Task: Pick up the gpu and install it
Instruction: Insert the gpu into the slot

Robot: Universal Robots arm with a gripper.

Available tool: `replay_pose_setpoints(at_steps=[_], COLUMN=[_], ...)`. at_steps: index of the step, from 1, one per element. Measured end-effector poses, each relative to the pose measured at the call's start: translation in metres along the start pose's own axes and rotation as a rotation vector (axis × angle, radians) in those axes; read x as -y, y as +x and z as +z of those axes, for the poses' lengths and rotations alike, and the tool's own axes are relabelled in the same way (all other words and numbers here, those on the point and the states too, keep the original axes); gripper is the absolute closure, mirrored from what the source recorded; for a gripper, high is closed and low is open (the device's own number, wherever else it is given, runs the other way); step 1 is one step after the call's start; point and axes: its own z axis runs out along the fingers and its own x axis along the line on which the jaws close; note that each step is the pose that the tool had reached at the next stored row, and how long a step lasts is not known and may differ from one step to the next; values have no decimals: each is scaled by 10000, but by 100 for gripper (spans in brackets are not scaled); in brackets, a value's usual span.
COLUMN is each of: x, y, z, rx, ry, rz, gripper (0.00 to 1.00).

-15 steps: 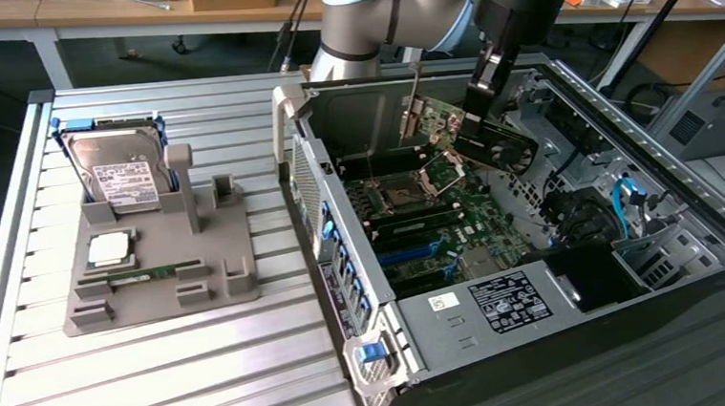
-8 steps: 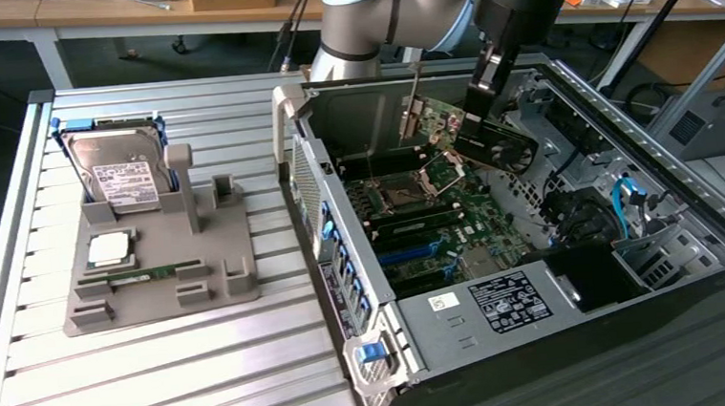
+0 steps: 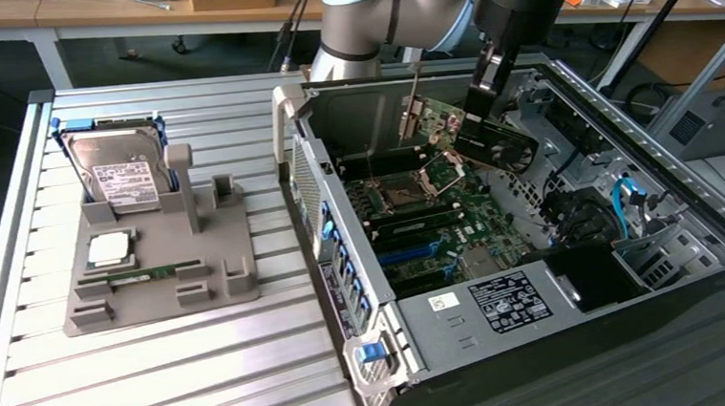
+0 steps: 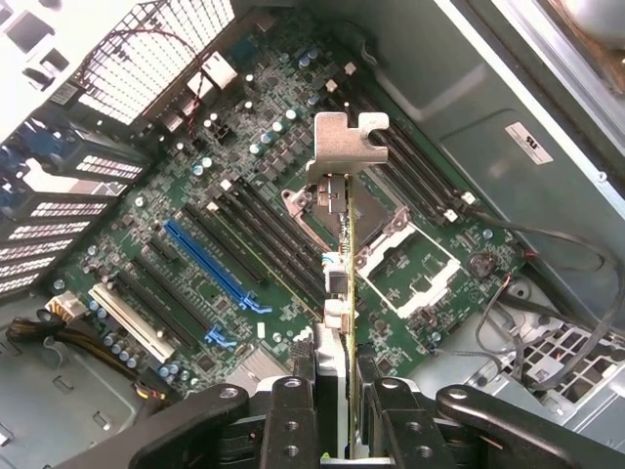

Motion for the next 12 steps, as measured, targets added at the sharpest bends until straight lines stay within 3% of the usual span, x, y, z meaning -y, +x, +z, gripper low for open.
replay_pose_setpoints(at_steps=[12], x=[0], y=[0], z=[1], rx=[6], ry=[-9], rz=[-318], gripper=[73])
